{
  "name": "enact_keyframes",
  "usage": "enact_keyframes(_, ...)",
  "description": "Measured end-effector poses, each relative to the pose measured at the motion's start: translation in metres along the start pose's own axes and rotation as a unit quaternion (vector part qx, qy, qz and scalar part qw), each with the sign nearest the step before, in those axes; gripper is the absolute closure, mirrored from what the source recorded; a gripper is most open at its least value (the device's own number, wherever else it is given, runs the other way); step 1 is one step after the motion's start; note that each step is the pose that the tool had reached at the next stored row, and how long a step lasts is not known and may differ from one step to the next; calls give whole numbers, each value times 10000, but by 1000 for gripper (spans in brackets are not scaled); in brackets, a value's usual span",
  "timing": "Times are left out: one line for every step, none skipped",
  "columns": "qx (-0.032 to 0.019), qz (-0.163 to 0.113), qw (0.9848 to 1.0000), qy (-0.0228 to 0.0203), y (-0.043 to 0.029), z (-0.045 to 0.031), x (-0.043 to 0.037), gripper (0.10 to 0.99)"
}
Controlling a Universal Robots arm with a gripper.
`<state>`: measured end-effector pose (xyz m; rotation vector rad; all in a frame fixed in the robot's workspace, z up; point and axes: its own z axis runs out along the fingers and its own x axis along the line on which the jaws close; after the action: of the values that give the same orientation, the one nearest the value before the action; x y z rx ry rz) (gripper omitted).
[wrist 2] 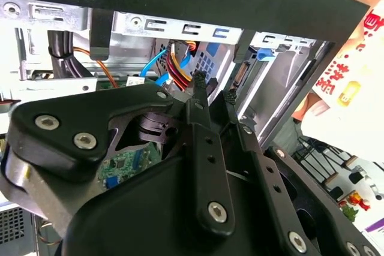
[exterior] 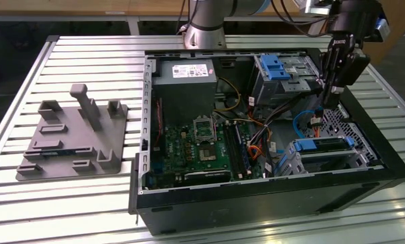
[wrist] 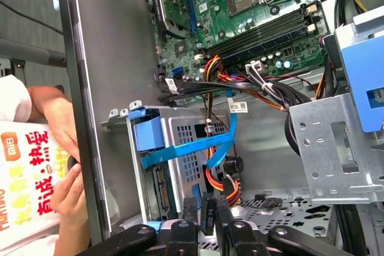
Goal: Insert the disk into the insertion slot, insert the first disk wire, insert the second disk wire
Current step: 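Insert the first disk wire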
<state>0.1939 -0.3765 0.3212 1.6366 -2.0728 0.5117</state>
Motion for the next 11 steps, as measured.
enact_keyframes(2, -2, 10000, 1, 0, 0, 0, 839)
enact_keyframes(3, -4, 10000, 1, 0, 0, 0, 906)
enact_keyframes(3, -4, 10000, 1, 0, 1, -1, 906)
enact_keyframes(4, -5, 10000, 1, 0, 2, -2, 922)
enact_keyframes(4, -5, 10000, 3, 0, 3, -2, 922)
enact_keyframes(4, -5, 10000, 3, 0, 3, -2, 922)
enact_keyframes(4, -5, 10000, 3, 0, 3, -2, 922)
enact_keyframes(4, -4, 10000, 4, 0, 3, -2, 922)
enact_keyframes(4, -5, 10000, 3, 0, 3, -2, 922)
enact_keyframes(6, -7, 10000, 4, 0, 3, -2, 922)
enact_keyframes(23, -33, 10000, 6, 1, 4, -3, 922)
